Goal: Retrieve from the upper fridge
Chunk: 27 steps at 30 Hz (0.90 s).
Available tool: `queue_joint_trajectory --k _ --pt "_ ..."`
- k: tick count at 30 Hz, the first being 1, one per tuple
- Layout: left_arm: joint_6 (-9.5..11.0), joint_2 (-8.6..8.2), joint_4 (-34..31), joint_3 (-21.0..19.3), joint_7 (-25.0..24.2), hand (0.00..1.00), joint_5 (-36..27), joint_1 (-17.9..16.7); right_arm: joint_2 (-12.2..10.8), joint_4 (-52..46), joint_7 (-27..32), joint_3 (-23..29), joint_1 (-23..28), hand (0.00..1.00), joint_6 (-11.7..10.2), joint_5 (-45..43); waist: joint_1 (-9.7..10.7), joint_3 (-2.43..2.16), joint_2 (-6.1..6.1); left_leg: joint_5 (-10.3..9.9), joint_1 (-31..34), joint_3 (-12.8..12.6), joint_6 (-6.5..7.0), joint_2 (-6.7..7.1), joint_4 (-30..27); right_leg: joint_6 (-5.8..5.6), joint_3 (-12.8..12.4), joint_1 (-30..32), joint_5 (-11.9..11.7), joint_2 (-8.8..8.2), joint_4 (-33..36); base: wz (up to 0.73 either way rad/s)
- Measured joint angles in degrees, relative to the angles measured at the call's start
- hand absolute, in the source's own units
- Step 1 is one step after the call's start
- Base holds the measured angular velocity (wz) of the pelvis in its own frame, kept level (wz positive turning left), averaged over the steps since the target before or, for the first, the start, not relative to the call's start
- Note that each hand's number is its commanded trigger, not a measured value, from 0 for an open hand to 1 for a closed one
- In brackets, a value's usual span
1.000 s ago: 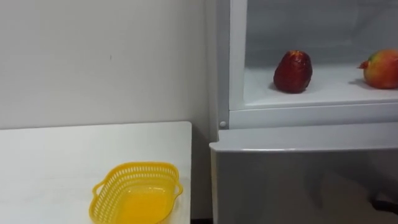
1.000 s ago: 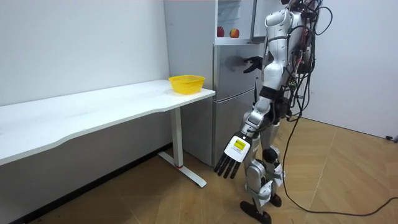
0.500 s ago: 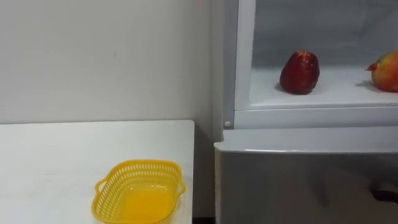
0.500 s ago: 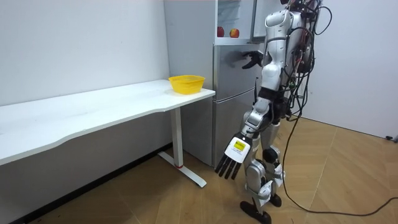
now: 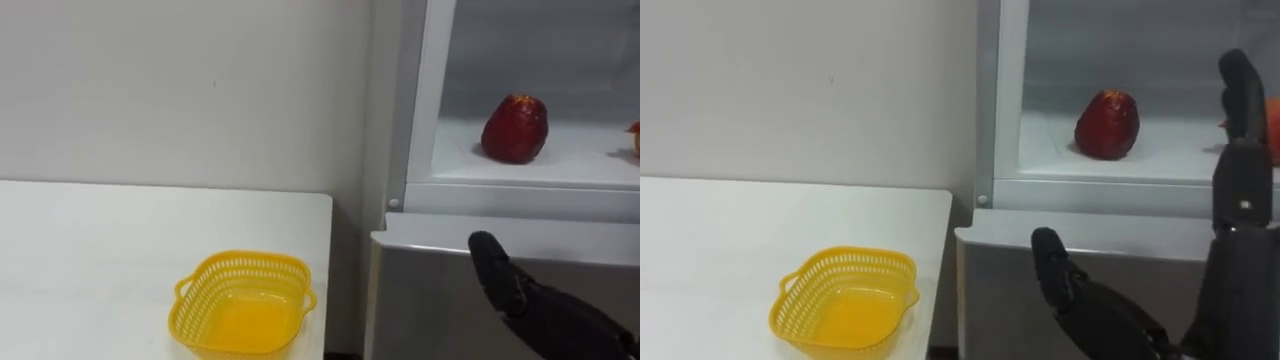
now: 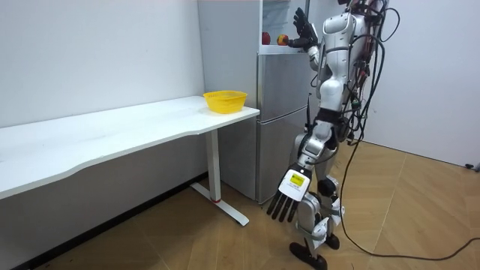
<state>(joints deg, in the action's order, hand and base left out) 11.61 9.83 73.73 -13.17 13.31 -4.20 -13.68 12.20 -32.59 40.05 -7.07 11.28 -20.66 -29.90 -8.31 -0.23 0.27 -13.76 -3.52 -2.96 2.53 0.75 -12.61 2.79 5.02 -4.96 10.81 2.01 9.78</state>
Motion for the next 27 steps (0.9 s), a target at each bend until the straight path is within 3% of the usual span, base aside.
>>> queue_joint_trajectory --k 5,14,18,27 --pt "0.0 0.08 0.0 0.1 0.2 0.0 0.0 0.3 0.7 -0.7 -0.1 -0.6 -1.3 0.0 -1.9 0.2 0.0 -0.05 0.21 0.0 -0.1 0.0 -0.03 -0.01 0.1 0.06 0.2 0.0 0.0 0.03 0.0 0.0" --pt "-0.1 0.06 0.6 0.1 0.2 0.0 0.1 0.7 1.5 -0.5 0.8 1.9 -1.3 0.0 -2.0 -1.0 0.7 -0.03 0.25 0.0 -0.4 0.0 -0.02 -0.02 0.3 0.06 0.0 -0.2 -0.1 0.02 0.0 0.0" --pt "-0.5 0.08 0.5 0.0 0.2 0.0 0.2 0.5 1.5 0.8 1.7 2.5 -1.3 0.0 -2.2 0.3 1.5 0.28 0.12 0.0 -1.1 0.5 -0.04 -0.03 0.7 0.06 0.6 -1.2 -0.1 -0.07 0.0 0.06" --pt "-1.7 0.33 -0.9 -2.5 -0.1 0.0 1.3 0.1 1.9 1.0 2.1 11.9 -2.5 0.0 -1.7 10.6 1.7 0.5 -1.26 0.0 -1.8 0.7 -0.06 0.45 1.0 0.01 1.2 -2.3 0.0 -0.12 -1.1 0.01"
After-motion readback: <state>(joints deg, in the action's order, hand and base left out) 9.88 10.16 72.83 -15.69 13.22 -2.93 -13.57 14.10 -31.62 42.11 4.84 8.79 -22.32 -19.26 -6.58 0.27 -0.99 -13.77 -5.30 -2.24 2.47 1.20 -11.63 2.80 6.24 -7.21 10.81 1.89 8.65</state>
